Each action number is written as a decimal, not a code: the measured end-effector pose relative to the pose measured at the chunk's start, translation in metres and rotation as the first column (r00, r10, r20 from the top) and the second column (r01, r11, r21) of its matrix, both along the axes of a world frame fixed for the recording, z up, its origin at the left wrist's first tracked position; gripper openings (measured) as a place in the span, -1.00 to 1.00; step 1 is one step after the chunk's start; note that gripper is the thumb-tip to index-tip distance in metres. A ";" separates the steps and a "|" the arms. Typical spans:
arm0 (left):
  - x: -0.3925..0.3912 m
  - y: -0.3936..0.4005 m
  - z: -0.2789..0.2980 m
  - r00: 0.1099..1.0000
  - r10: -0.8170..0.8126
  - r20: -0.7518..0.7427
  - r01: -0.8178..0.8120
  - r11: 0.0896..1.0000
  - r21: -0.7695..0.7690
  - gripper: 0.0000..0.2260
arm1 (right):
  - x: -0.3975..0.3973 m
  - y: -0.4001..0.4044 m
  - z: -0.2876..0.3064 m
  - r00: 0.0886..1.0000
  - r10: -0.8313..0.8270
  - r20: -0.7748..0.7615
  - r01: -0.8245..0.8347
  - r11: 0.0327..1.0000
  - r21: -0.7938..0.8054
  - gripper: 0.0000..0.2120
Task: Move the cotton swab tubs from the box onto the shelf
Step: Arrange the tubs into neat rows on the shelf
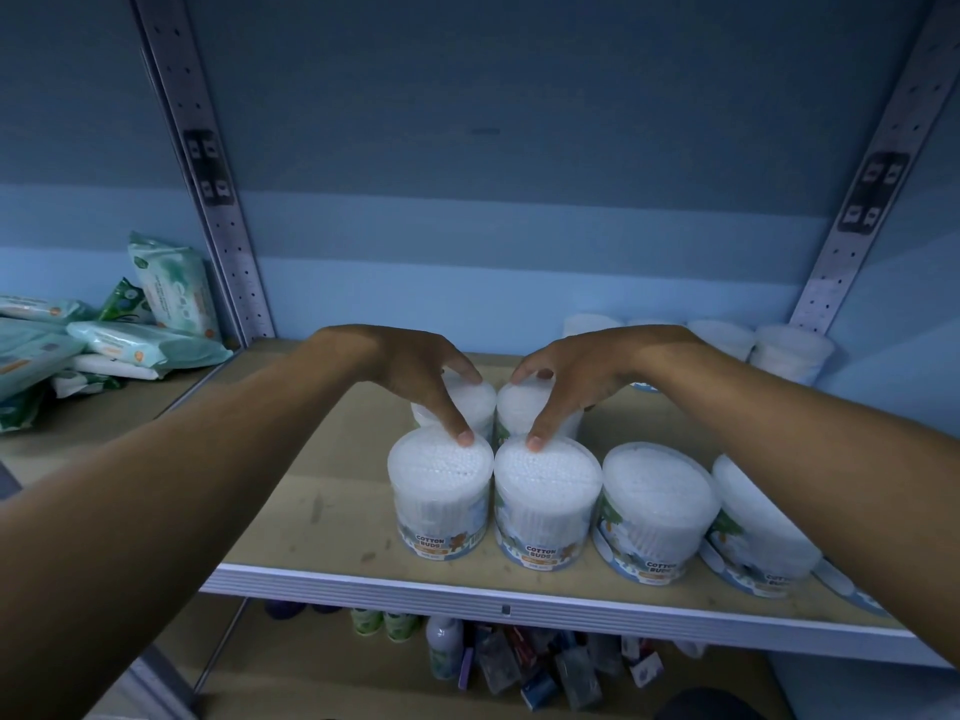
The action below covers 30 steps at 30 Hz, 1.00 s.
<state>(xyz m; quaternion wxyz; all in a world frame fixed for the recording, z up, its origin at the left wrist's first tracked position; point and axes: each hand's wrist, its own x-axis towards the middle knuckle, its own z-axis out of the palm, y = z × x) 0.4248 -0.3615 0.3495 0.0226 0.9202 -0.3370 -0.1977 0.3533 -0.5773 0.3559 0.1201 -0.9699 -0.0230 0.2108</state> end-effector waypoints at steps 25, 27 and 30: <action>0.009 -0.018 0.005 0.995 0.020 0.099 -0.007 0.991 -0.130 -0.38 | -0.008 -0.041 0.008 0.993 -0.045 0.107 0.048 0.999 -0.022 -0.24; 0.009 -0.029 0.008 0.990 0.018 0.139 0.003 0.989 -0.151 -0.46 | -0.010 -0.055 0.008 0.989 -0.044 0.142 0.055 0.996 -0.076 -0.31; 0.009 -0.051 0.008 0.984 0.005 0.178 0.026 0.985 -0.169 -0.50 | -0.013 -0.077 0.004 0.987 -0.051 0.155 0.070 0.990 -0.120 -0.35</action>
